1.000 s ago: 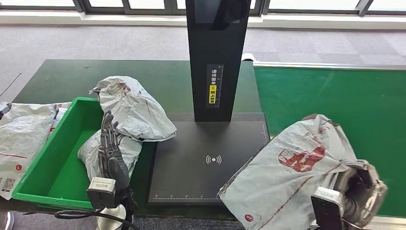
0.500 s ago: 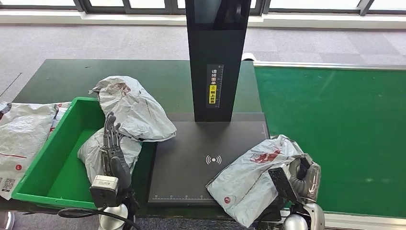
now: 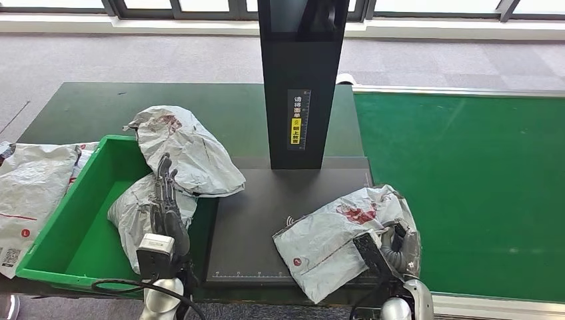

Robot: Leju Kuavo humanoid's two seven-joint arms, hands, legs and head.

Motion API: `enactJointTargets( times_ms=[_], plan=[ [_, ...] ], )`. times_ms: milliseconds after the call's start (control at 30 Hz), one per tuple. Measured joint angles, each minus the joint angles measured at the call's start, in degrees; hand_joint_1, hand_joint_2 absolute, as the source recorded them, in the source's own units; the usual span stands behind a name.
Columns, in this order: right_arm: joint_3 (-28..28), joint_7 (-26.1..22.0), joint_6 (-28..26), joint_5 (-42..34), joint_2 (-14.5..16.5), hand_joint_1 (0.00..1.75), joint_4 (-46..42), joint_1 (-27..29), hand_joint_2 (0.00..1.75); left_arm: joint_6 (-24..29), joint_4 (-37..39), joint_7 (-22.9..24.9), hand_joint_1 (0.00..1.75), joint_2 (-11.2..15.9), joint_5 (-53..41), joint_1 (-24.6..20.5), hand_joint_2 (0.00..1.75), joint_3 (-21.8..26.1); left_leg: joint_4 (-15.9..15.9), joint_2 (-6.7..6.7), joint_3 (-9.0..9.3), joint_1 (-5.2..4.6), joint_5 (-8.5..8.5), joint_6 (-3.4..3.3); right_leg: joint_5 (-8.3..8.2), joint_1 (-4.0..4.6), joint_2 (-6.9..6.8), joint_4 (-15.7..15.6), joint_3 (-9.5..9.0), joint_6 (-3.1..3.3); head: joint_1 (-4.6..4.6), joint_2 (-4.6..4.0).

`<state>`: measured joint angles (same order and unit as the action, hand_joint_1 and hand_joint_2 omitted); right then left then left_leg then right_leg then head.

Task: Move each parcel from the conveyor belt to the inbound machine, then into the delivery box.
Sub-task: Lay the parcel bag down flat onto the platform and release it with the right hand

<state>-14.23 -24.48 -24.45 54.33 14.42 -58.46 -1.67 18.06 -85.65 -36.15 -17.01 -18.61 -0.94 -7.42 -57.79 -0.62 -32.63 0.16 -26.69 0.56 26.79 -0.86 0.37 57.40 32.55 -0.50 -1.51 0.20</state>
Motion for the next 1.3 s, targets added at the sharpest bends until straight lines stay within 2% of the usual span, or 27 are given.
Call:
enactJointTargets(
  times_ms=[267,433,733,1100,1133,1167,1233,1267,1300],
  plan=[
    [3.16,0.32,-0.71,1.44,0.39,1.74,0.57,-1.41,1.75,-0.50,1.54,0.70,0.00,-0.12,-0.21,-1.17,0.00,-0.84,0.00,0.04,0.01,0.00,0.01,0.02,-0.03,0.01,0.02,0.01,0.01,0.04,0.00,0.00],
    [9.70,2.61,0.16,5.20,1.42,1.70,0.52,-3.31,1.75,-0.93,2.44,1.37,0.00,-0.27,-0.98,-1.77,0.00,-1.02,0.00,0.06,0.01,0.02,0.05,0.07,-0.04,0.03,0.04,0.03,0.04,0.06,0.00,0.00],
    [21.10,3.43,1.39,5.63,2.78,1.68,-0.37,-5.97,1.75,-0.97,2.77,1.81,0.00,-0.30,-1.10,-2.29,0.00,-1.05,0.00,0.04,0.01,0.03,0.07,0.09,-0.04,0.03,0.05,0.05,0.05,0.06,0.00,0.00],
    [24.45,3.83,1.39,5.08,2.80,1.68,-0.88,-6.32,1.75,-0.91,2.77,1.81,0.00,-0.30,-1.10,-2.31,0.00,-1.04,0.00,0.05,0.00,0.02,0.06,0.09,-0.04,0.02,0.04,0.03,0.06,0.06,0.00,0.00],
    [24.50,3.83,1.39,5.08,2.80,1.59,-0.91,-6.32,1.75,-0.91,2.77,1.82,0.00,-0.30,-1.10,-2.31,0.00,-1.04,0.00,0.05,0.00,0.02,0.06,0.09,-0.04,0.03,0.04,0.03,0.06,0.06,0.00,0.00],
    [24.53,3.83,1.39,5.08,2.80,1.29,-0.93,-6.32,1.75,-0.91,2.77,1.83,0.00,-0.30,-1.10,-2.31,0.00,-1.04,0.00,0.05,0.00,0.02,0.06,0.09,-0.04,0.03,0.04,0.03,0.06,0.06,0.00,0.00],
    [24.58,3.80,1.39,5.02,2.79,0.45,-0.96,-6.33,1.75,-0.67,2.77,1.86,0.00,-0.30,-1.10,-2.32,0.00,-1.04,0.00,0.05,0.00,0.03,0.07,0.09,-0.04,0.03,0.04,0.03,0.06,0.06,0.00,0.00],
    [24.62,3.70,1.39,4.82,2.79,0.12,-1.00,-6.33,1.75,-0.38,2.77,1.91,0.00,-0.31,-1.10,-2.32,0.00,-1.04,0.00,0.05,0.00,0.03,0.07,0.09,-0.04,0.03,0.04,0.03,0.06,0.06,0.00,0.00],
    [24.74,3.49,1.39,4.44,2.78,0.00,-1.12,-6.32,1.75,0.00,2.76,1.99,0.00,-0.31,-1.00,-2.32,0.00,-1.04,0.00,0.05,0.00,0.03,0.07,0.09,-0.04,0.03,0.04,0.03,0.06,0.06,0.00,0.00]
  ],
)
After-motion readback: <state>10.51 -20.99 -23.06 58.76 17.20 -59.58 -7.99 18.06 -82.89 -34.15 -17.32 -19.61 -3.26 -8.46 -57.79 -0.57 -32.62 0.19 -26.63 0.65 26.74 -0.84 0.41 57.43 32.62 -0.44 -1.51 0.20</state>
